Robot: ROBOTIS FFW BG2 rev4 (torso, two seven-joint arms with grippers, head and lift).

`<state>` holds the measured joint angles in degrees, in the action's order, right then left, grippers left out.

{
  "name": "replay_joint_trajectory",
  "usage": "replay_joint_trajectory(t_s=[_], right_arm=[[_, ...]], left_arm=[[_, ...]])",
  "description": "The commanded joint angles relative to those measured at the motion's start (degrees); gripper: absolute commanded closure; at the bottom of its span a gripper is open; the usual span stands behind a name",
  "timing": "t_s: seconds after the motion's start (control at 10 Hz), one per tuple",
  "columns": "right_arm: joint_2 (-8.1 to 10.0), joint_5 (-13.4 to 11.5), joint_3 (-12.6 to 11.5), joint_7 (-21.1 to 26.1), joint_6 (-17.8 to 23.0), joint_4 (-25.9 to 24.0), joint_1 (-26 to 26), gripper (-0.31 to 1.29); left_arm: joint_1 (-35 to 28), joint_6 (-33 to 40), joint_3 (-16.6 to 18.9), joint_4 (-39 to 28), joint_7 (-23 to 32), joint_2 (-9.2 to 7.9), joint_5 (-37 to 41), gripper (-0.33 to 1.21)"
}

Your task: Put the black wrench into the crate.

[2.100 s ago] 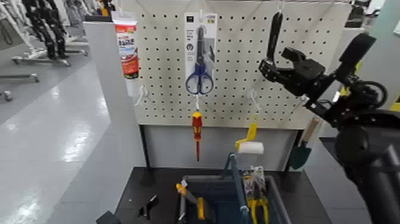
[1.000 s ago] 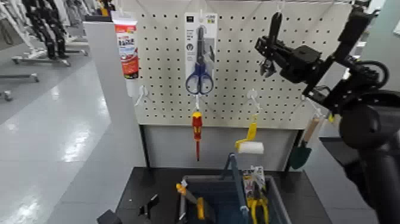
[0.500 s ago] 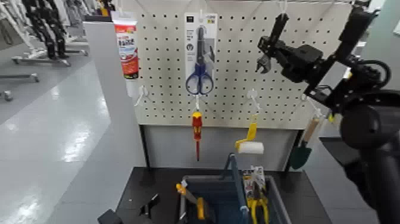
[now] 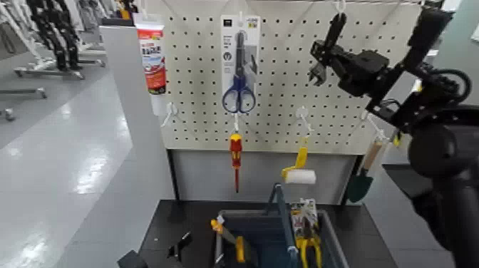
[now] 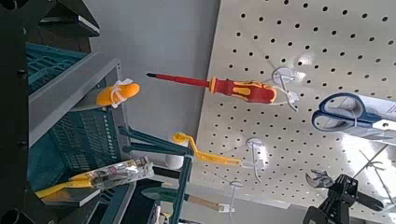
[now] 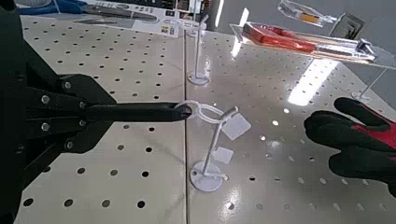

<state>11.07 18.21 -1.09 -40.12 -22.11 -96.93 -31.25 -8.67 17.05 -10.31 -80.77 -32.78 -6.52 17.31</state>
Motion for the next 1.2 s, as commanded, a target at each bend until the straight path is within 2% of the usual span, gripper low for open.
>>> replay_joint_trajectory(t_s=[0.1, 0.5, 0.7, 0.9, 1.2], right_arm=[[0.0, 0.1, -0.3, 1.0, -1.0, -3.9, 0.7, 1.18], [-0.18, 0.8, -0.7, 5.5, -4.1, -16.1, 5.0, 1.18], [-0.62, 1.4, -1.1, 6.7, -5.6, -20.2, 7.9, 1.18], [-1.67, 3.6, -1.7, 8.9, -8.8, -24.5, 13.2, 1.18], [-2.11, 10.0, -1.7, 12.3, -13.0, -26.6, 22.0, 1.18]], left_arm=[[0.1, 0.0, 0.0, 0.0, 0.0, -0.07, 0.0, 0.11], [0.1, -0.1, 0.1, 0.1, 0.0, -0.07, 0.1, 0.11], [0.1, -0.2, 0.1, 0.1, 0.0, -0.07, 0.1, 0.11], [0.1, -0.3, 0.0, 0.1, 0.0, 0.01, 0.1, 0.11], [0.1, -0.3, -0.2, 0.2, 0.1, 0.1, 0.0, 0.11]])
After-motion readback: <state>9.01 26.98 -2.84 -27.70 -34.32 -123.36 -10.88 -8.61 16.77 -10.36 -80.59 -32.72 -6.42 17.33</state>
